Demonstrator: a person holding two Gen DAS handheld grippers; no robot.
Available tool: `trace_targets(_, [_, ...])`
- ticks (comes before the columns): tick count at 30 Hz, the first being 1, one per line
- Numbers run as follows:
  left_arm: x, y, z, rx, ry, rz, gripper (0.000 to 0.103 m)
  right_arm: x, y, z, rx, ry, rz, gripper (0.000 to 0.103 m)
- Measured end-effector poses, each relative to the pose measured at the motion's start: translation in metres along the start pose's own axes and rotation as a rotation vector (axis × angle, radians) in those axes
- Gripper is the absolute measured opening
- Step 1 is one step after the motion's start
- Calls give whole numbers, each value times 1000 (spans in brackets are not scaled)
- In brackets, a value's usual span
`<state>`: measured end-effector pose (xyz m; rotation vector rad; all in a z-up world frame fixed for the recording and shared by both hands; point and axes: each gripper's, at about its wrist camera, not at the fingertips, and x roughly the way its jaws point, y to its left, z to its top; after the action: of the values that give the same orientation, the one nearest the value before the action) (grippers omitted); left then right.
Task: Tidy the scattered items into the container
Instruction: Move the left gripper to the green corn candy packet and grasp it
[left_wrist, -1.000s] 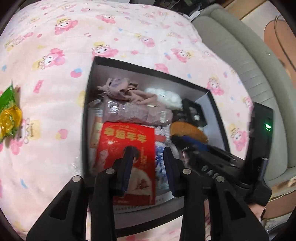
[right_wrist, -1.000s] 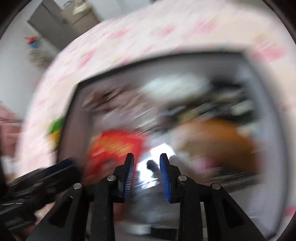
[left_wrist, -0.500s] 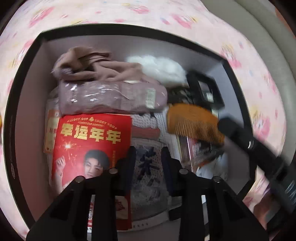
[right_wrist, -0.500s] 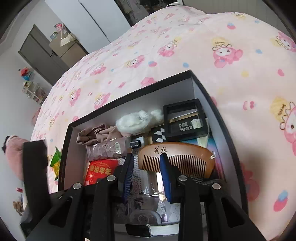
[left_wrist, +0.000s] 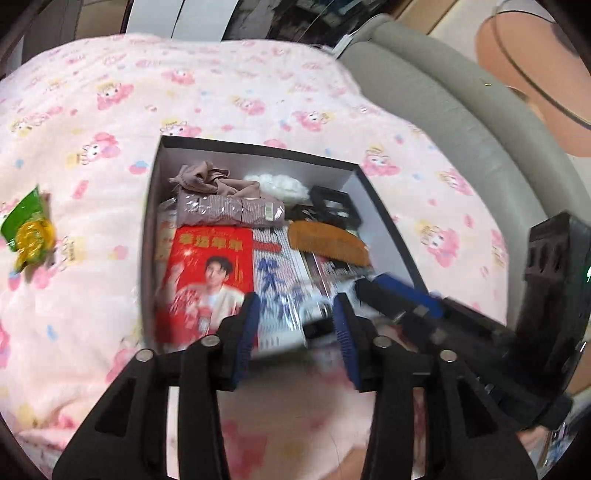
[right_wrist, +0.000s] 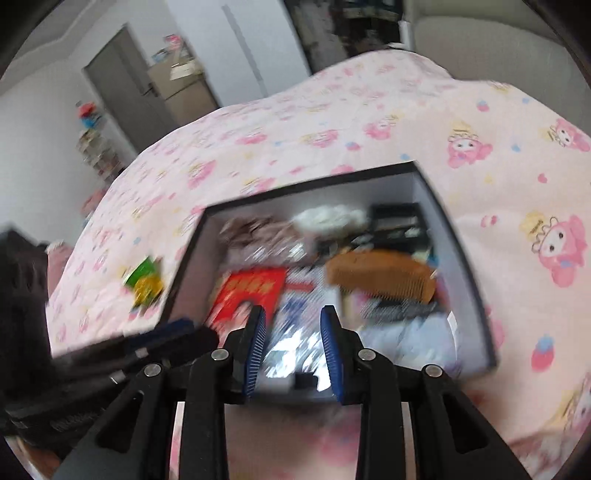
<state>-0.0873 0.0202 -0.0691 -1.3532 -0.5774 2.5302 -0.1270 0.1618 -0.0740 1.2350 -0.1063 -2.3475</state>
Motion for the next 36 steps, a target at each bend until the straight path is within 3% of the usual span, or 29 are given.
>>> trace_targets(3, [-21, 10, -16, 4, -7, 12, 43, -9, 23, -18, -16, -9, 30, 26])
trace_targets(10, [-70, 68, -37, -133, -82, 48, 43, 6, 97, -15, -144, 12, 81, 26])
trace_targets(14, [-86, 125, -40, -284, -104, 95, 46, 33, 142, -6, -194, 47, 127, 27])
trace_targets(17, [-90, 182, -31, -459, -85, 162, 46, 61, 172, 9, -208, 85, 158, 29])
trace_targets(20, [-74, 242, -12, -643, -57, 119, 46, 108, 199, 23, -221, 142, 167, 43])
trace_targets(23, [-47, 295, 7, -780, -43, 182, 47, 170, 216, 26, -200, 250, 138, 44])
trace_targets(25, [-31, 320, 7, -851, -39, 168, 47, 205, 223, 24, -193, 297, 136, 44])
trace_targets(28, [-11, 343, 1, -888, -18, 136, 47, 246, 227, 23, -192, 326, 94, 44])
trace_targets(30, [-1, 352, 2, -909, -15, 73, 47, 269, 221, 26, -145, 335, 82, 44])
trace_targets(33, [10, 356, 10, -895, -14, 60, 48, 293, 213, 32, -50, 365, 116, 44])
trace_targets(36, [26, 358, 13, -893, 28, 53, 48, 307, 217, 31, -74, 377, 164, 39])
